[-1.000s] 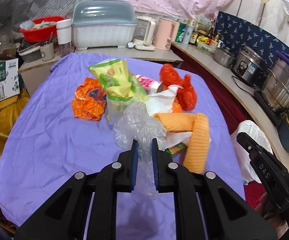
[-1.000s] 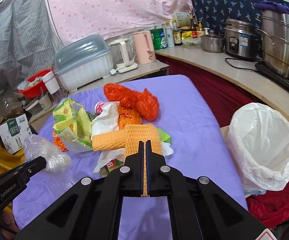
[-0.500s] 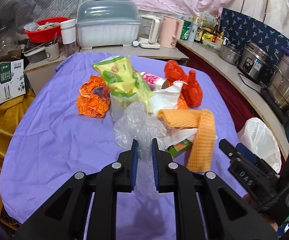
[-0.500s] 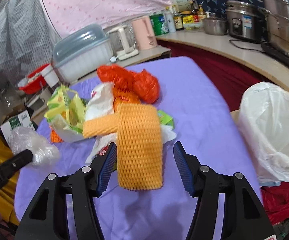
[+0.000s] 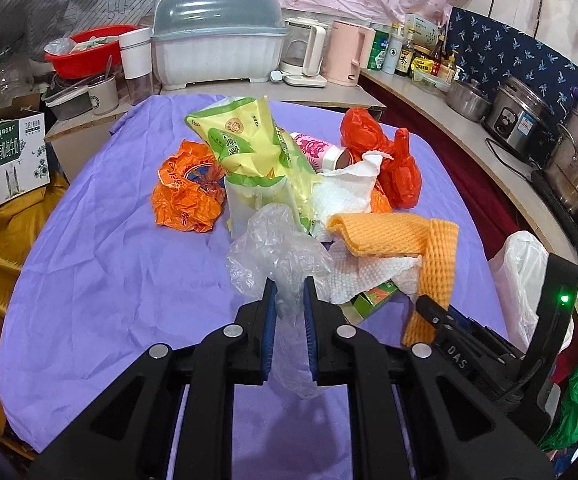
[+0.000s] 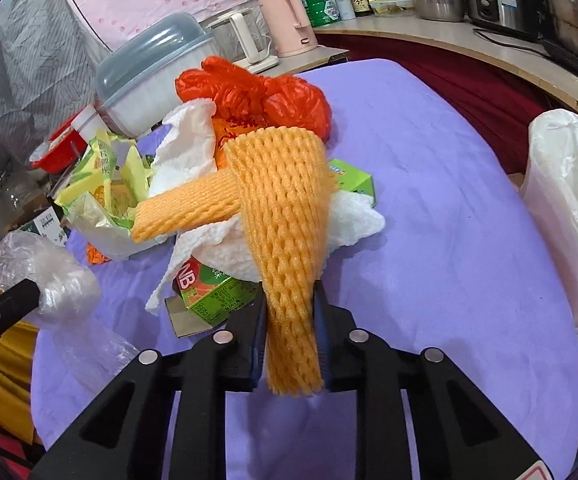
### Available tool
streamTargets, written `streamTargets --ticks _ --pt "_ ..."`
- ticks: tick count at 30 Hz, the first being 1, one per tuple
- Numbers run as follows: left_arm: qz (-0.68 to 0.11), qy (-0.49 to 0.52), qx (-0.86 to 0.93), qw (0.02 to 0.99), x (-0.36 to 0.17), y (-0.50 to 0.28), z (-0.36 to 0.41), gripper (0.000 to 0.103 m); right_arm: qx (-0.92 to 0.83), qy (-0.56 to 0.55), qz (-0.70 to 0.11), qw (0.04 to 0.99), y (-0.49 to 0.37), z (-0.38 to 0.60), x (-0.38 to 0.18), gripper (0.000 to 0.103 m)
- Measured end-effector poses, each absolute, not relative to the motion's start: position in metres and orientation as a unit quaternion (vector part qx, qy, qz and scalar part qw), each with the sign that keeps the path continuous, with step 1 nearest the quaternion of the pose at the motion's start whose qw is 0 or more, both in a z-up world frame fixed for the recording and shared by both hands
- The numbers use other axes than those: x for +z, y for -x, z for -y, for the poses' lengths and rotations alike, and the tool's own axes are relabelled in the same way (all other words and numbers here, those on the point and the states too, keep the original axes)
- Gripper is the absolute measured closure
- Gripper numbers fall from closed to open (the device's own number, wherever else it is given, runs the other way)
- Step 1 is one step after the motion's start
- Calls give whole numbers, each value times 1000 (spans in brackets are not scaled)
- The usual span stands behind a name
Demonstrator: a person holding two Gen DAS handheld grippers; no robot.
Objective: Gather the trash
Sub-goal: 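Carry the plastic bag and foam net with both tools over the white bin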
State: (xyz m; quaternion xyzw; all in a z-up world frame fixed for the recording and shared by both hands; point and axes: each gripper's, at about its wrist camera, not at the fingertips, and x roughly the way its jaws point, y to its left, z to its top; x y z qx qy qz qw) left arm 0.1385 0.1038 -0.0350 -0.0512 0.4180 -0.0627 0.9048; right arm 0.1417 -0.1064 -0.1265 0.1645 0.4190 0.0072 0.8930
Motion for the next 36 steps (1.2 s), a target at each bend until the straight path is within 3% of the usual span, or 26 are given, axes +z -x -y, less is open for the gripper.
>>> streamTargets --ticks 19,36 --pt "-365 26 -156 918 25 -100 -23 90 -73 -187 -313 928 -54 203 -35 84" --pt "-352 6 -321 879 33 -99 140 90 -192 -195 -309 911 -16 341 -40 84"
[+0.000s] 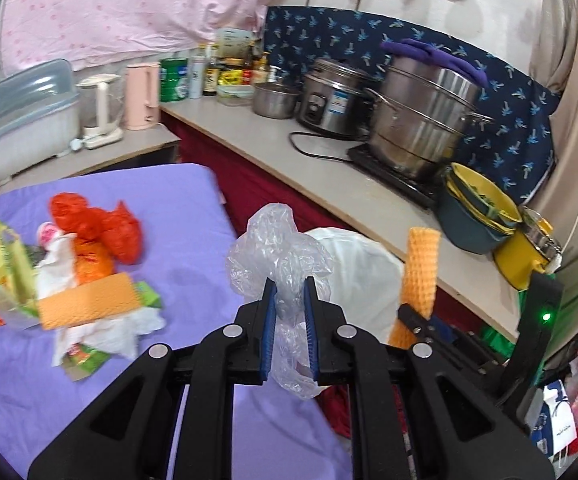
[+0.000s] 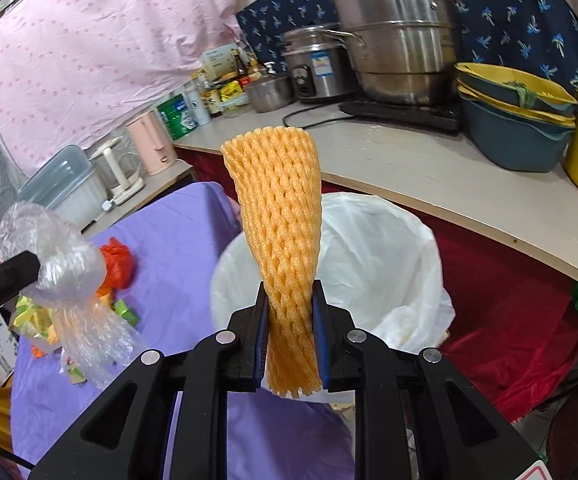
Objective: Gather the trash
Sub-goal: 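Carry the plastic bag and foam net with both tools over the white bin, then open both tools to drop the plastic bag and foam net into the bin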
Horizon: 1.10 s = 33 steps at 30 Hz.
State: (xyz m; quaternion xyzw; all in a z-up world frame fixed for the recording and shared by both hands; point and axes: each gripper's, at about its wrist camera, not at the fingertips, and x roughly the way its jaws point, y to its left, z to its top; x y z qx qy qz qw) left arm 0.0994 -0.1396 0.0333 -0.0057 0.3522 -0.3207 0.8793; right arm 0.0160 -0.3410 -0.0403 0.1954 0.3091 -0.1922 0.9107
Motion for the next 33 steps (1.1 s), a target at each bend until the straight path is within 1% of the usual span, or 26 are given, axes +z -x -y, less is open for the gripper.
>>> streamTargets --ticks 8,15,16,17,18,21,23,25,27,31,33 --pt "-362 -7 -355 862 17 -116 200 89 -216 -205 -327 897 -24 372 -63 82" --pt "-374 -14 -365 852 2 -126 231 87 -224 -214 -333 891 -34 387 -76 79" --pt "-374 -15 -365 852 0 -126 233 86 -225 -214 -332 891 -35 388 -76 76" --pt "-376 -17 -367 851 -1 -127 236 84 -226 -211 -332 891 -36 389 -76 74" --pt "-376 -20 -363 852 -2 -127 238 75 -228 -210 -330 891 -36 388 -75 69" --pt "-369 -24 -352 860 -3 -126 239 59 -234 -207 -323 893 -35 389 -71 58" --pt "-363 -27 -346 865 -2 -125 238 54 -238 -207 -317 895 -33 389 -67 56" --pt "-358 -29 -341 869 0 -123 237 51 -238 -207 -311 896 -32 391 -63 52" --pt "-354 -28 -338 872 2 -124 235 45 -239 -206 -305 899 -31 390 -59 50" --pt "-349 -29 -334 875 7 -125 233 43 -238 -205 -300 901 -29 389 -52 49" --pt "-346 -27 -330 878 9 -125 230 40 -237 -205 -295 903 -26 387 -48 47"
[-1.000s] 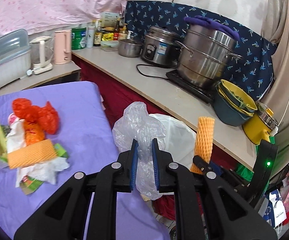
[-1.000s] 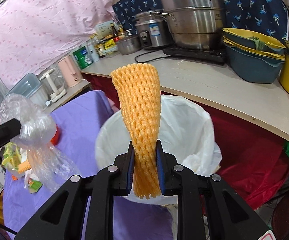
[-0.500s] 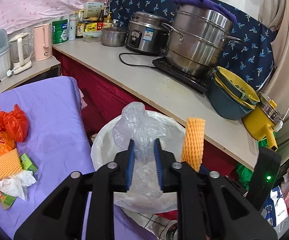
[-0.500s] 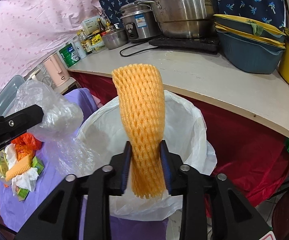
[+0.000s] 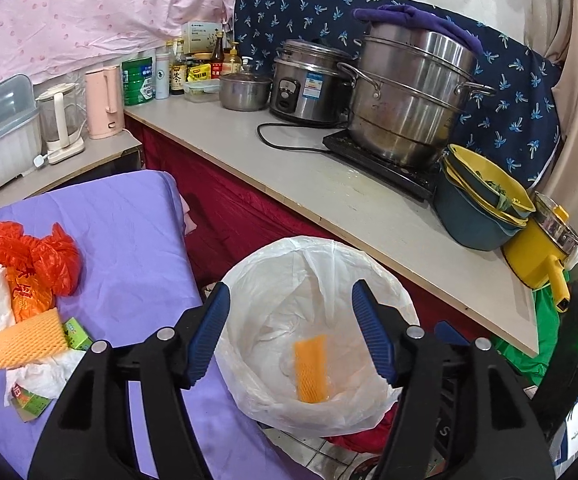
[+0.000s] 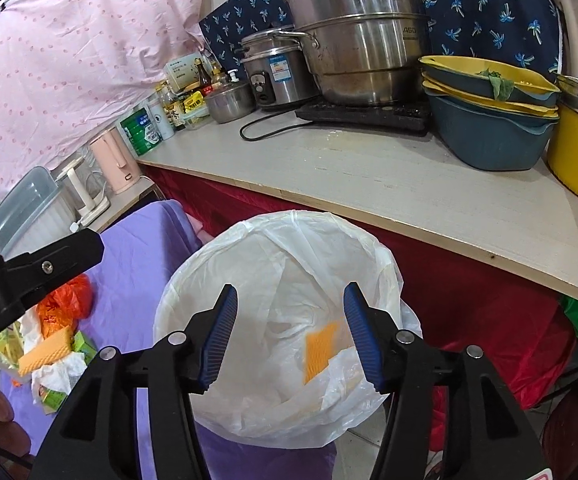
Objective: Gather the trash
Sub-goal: 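Open both tools to drop the plastic bag and foam net into the bin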
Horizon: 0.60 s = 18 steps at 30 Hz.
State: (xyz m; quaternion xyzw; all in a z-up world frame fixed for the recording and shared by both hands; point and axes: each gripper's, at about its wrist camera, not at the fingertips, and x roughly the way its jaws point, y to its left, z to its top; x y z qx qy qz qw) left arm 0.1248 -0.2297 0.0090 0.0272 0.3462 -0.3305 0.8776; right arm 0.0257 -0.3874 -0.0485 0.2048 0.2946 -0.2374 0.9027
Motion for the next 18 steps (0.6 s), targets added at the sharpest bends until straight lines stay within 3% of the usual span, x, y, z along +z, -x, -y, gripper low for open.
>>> streamTargets --ticks 18 --pt "-334 3 -269 903 28 -125 166 32 -215 -184 -262 923 -9 346 -9 41"
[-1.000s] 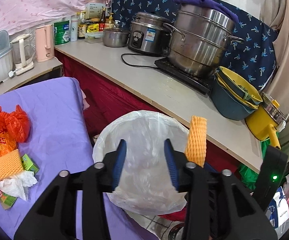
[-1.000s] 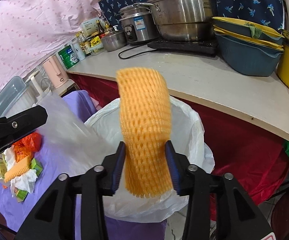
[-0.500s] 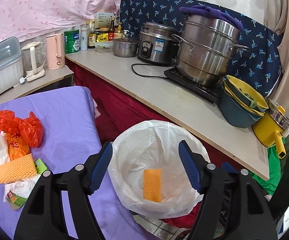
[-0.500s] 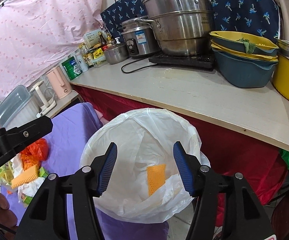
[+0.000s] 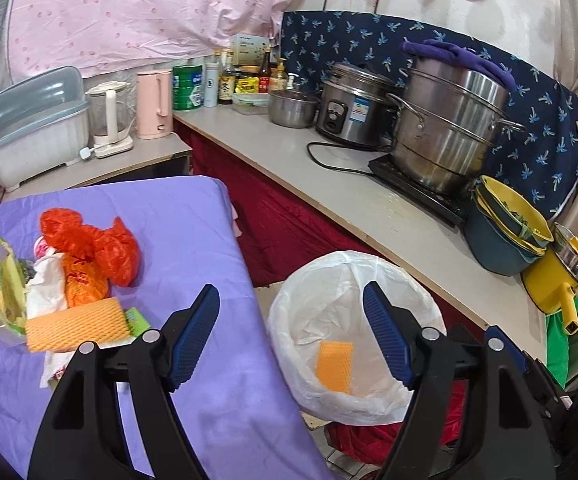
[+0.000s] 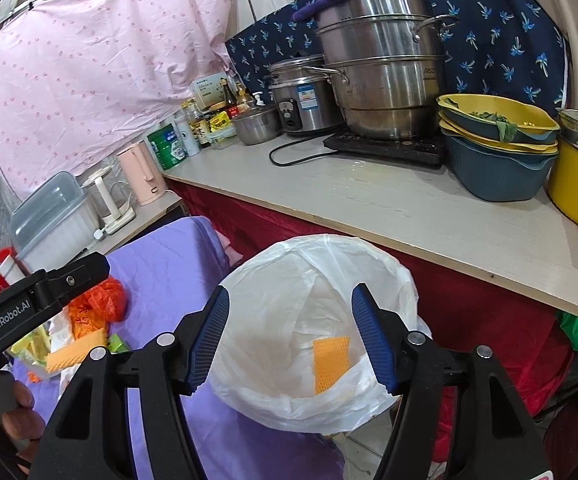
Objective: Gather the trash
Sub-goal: 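Open both tools to drop the plastic bag and foam net into the bin, then move both tools back toward the trash pile on the table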
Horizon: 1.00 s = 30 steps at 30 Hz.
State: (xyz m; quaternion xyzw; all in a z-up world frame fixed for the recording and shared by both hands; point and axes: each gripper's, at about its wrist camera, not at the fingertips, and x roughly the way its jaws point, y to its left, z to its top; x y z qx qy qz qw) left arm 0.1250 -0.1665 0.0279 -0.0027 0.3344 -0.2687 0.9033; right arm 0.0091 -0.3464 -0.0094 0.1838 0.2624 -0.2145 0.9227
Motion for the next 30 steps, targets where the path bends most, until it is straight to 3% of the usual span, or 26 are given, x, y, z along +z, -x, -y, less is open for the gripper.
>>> streamTargets --ticks 30 --pt "-379 67 -77 920 -10 -141 -68 29 -79 -137 -306 939 -62 175 -9 41"
